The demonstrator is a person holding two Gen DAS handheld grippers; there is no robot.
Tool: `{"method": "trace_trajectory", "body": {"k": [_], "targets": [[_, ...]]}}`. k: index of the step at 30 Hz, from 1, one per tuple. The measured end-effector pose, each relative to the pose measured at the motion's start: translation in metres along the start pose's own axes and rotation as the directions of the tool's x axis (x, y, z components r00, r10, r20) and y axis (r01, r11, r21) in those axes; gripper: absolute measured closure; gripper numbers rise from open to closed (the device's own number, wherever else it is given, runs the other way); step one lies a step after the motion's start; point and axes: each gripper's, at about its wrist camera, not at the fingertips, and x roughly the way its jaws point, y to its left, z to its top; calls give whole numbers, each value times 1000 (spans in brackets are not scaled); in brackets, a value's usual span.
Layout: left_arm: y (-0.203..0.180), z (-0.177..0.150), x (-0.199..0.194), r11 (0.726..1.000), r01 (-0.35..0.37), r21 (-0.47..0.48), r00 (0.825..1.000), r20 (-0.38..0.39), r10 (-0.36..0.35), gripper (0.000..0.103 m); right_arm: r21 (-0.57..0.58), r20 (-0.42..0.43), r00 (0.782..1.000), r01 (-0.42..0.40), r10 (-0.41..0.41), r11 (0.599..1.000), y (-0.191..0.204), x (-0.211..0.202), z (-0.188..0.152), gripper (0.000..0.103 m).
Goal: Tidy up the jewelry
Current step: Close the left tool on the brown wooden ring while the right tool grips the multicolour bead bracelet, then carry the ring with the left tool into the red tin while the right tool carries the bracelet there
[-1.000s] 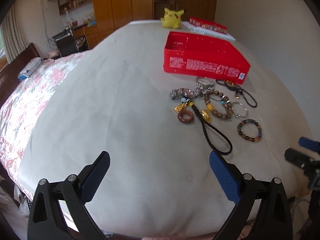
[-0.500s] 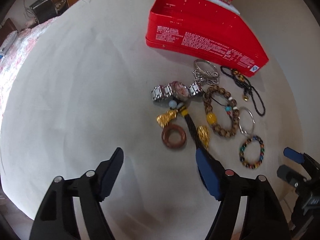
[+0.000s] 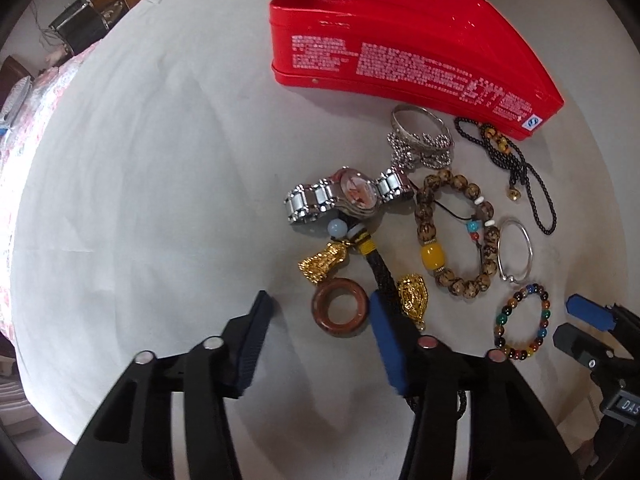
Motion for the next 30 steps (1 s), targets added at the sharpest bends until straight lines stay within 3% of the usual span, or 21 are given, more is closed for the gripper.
{"method": "trace_trajectory", "body": {"k": [4,11,16,20,25,30], "targets": [[-7,9,-2,1000,13,15,1000,-29,-12,74,-5,-7,1000,-11,11,1000,3,4,4,42],[-15,3,-8,999,20,37,999,-36,-19,74,-23,-14,1000,-14,14,1000,12,7,9,41],[-15,-12,-23,998,42,43,999,-1,-42,74,-12,-45,999,-9,9,1000,16,12,12,42],[-11,-18,-38,998,56,38,998,28,-58,74,3,-101,995,-18,18,1000,18,26,13,59],[-10,-20,-54,997,64,39,997,49,-66,74,10,-106,994,3,-2,1000,18,27,14,62],[4,-35,-45,995,84,47,995,53,-86,74,0,-125,992,34,-34,999,16,30,17,66]]}}
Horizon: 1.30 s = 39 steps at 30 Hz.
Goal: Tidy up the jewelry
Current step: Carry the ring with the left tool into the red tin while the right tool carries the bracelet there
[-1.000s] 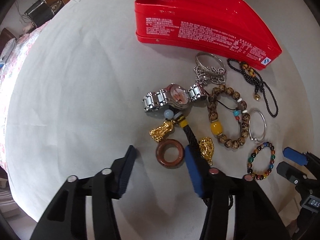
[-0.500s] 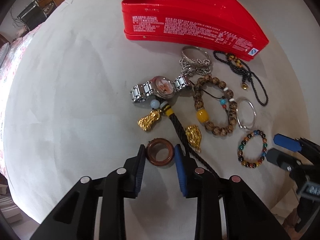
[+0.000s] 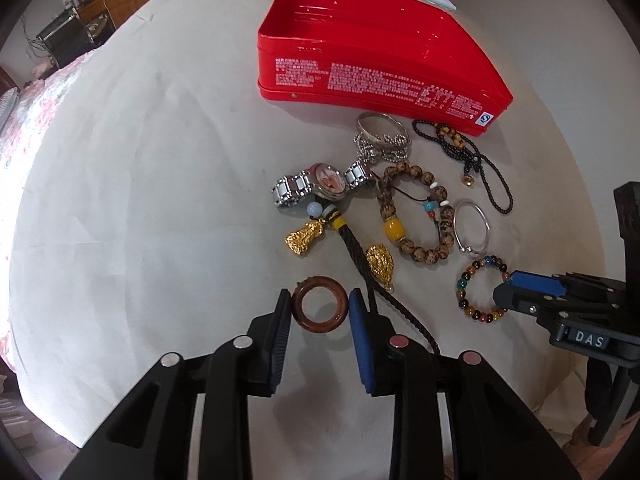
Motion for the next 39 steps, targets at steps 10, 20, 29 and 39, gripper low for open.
{"method": "trace_trajectory", "body": {"k": [10,20,29,39], "targets": [[15,-13,-5,999,30,14,1000,6,-30,74,-110,39,989,145,-142,983,12,7,0,94],[20,-9,-13,1000,14,3,999,51,-14,74,-86,167,986,-15,29,996,-15,-53,5,97],[12,27,-35,1000,7,11,992,126,-8,74,-132,294,953,-31,69,991,-4,-112,21,97],[-11,118,-42,999,20,45,984,176,-28,73,-147,408,901,-95,148,985,11,-141,100,97]]}}
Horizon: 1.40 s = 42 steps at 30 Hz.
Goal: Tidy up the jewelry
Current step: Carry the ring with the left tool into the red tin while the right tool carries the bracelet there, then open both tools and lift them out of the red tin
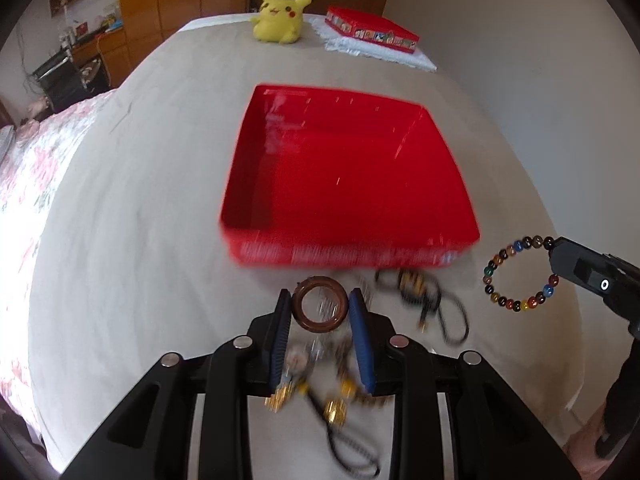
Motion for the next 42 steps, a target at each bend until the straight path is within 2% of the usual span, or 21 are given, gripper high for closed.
{"method": "trace_trajectory", "body": {"k": [5,8,11,16,20,21,22,24,34,39,42], "targets": [[-1,48,37,1000,4,-31,1000,-2,-4,73,48,32,1000,-1,0,999,-19,38,38,97],[0,71,61,998,40,-51,999,-13,-41,74,72,24,1000,-4,2,997,-33,69,54,97],[3,85,84,997,21,-69,1000,-20,-22,74,106,6,1000,4,-5,994,-48,100,62,97],[11,91,119,998,-3,-59,998,-59,0,74,112,-22,999,-36,39,993,-59,133,63,97],[10,92,137,999,-26,-42,996,-84,22,73,130,-64,997,-29,37,991,-67,150,62,96],[10,92,140,999,-25,-39,996,-89,21,72,136,-73,997,-12,22,991,-71,154,62,96],[9,92,142,999,-21,-37,995,-96,17,65,144,-78,997,1,11,990,-74,156,62,92],[7,91,143,999,-23,-30,995,-101,20,53,157,-82,997,18,-5,987,-80,157,61,92],[3,83,108,999,-29,-15,998,-49,28,51,140,-55,998,6,2,990,-71,140,53,92],[3,70,83,997,-80,-4,997,-8,80,46,138,-47,999,-2,9,990,-67,129,50,92],[2,55,72,997,-82,7,997,-1,82,45,129,-34,999,-1,5,992,-63,118,46,84]]}}
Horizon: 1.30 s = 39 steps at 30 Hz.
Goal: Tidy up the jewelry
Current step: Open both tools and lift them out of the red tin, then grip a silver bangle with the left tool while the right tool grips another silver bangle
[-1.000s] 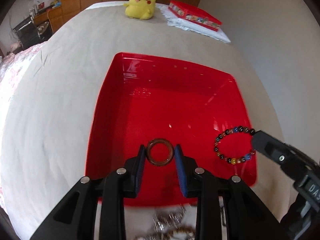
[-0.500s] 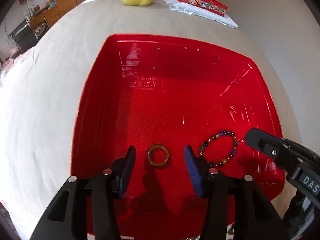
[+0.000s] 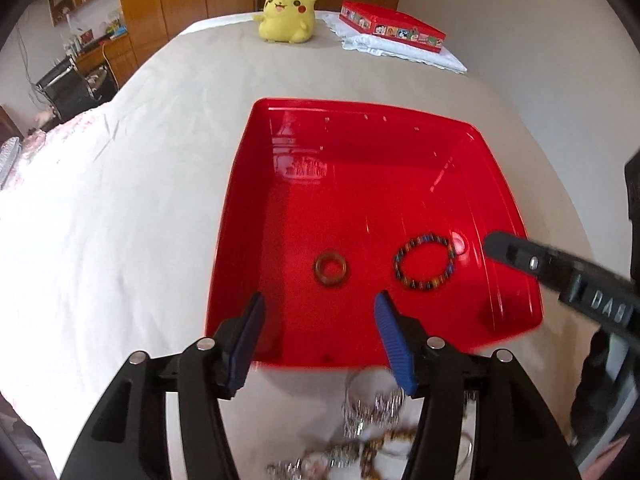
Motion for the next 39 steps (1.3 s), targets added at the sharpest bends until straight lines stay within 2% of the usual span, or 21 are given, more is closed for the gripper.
{"method": "trace_trajectory", "body": {"k": [1,5,9,13,18,22,24,26,33,35,37,39], "targets": [[0,-5,-3,1000,1,4,1000,1,-1,43,-5,3,1000,6,-6,1000,2,-4,-4,80],[-8,-29,-10,999,14,41,1000,-11,-14,37,-22,-2,1000,-5,5,1000,6,-19,-23,79],[-19,-57,-9,996,53,79,998,-45,-49,37,-25,-17,1000,-26,26,999,4,-32,-49,79],[-24,-70,-1,996,36,82,998,-57,-32,36,-17,-40,999,-34,33,999,0,-40,-78,79],[-30,-73,15,997,15,78,997,-81,-9,34,3,-109,992,-59,59,998,-9,-45,-120,79],[-37,-72,28,996,32,78,994,-106,-24,34,16,-153,986,-66,68,998,-12,-46,-142,79],[-41,-71,33,996,34,87,993,-111,-24,33,10,-169,983,-73,73,997,-9,-44,-149,79],[-43,-70,38,996,26,90,993,-118,-16,33,4,-190,978,-84,83,996,-5,-41,-153,72],[-39,-59,60,996,28,79,990,-140,-17,33,0,-202,976,-82,80,997,1,-32,-152,71],[-39,-59,60,996,31,83,991,-136,-19,35,-2,-207,975,-78,76,997,1,-30,-153,71],[-39,-61,61,995,29,90,991,-131,-17,47,-5,-210,975,-72,70,997,3,-27,-154,70],[-40,-65,57,995,34,91,991,-129,-22,54,-9,-212,975,-67,64,998,2,-26,-153,69]]}}
